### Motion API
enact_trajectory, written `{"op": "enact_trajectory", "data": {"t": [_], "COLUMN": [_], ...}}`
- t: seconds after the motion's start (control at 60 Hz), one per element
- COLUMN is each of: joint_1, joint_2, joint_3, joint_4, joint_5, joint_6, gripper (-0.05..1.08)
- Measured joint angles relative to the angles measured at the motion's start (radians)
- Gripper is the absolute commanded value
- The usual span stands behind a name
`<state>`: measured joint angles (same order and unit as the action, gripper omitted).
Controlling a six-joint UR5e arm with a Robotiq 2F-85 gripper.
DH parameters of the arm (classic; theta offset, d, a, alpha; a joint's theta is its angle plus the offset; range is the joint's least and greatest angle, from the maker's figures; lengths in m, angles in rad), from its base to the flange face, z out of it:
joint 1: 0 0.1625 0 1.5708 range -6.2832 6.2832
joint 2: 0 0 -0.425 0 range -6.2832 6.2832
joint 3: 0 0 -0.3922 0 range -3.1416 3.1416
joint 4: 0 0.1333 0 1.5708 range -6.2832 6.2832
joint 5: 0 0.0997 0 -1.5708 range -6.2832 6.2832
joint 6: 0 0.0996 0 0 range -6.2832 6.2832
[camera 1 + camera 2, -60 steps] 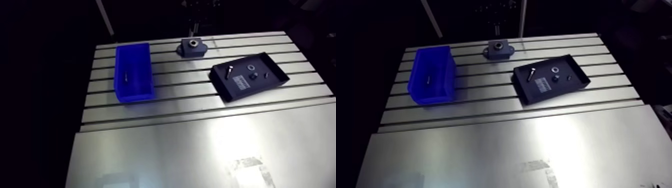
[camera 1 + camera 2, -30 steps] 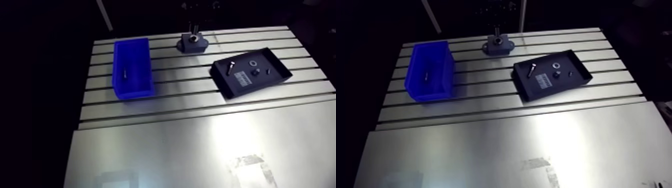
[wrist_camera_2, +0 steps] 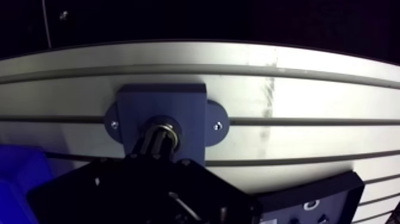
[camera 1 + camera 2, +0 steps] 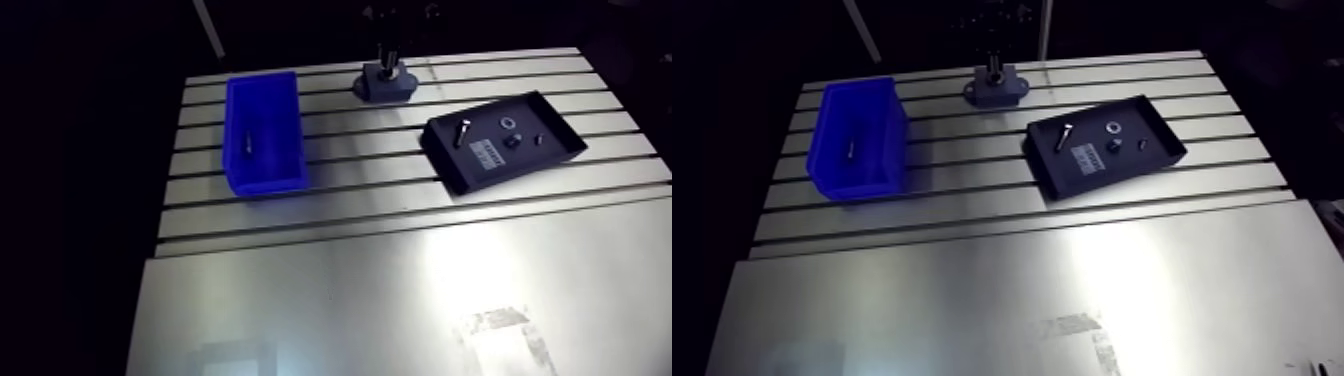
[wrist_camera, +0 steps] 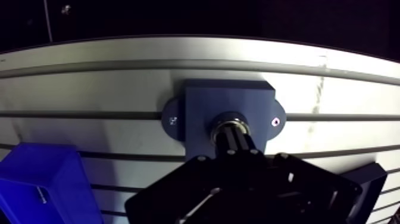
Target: Pick up the bearing and press it into the housing until flush.
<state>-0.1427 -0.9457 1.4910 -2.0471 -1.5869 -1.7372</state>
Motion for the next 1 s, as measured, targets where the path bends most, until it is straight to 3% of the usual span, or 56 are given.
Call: {"op": "enact_trajectory", "data": {"t": [1.0], "joint_1": [0.000], "joint_2": [0.009], "joint_3": [0.002], "joint_4": [-0.004], "joint_5": [-0.001], "joint_6": [-0.001], "gripper": [1.08]}}
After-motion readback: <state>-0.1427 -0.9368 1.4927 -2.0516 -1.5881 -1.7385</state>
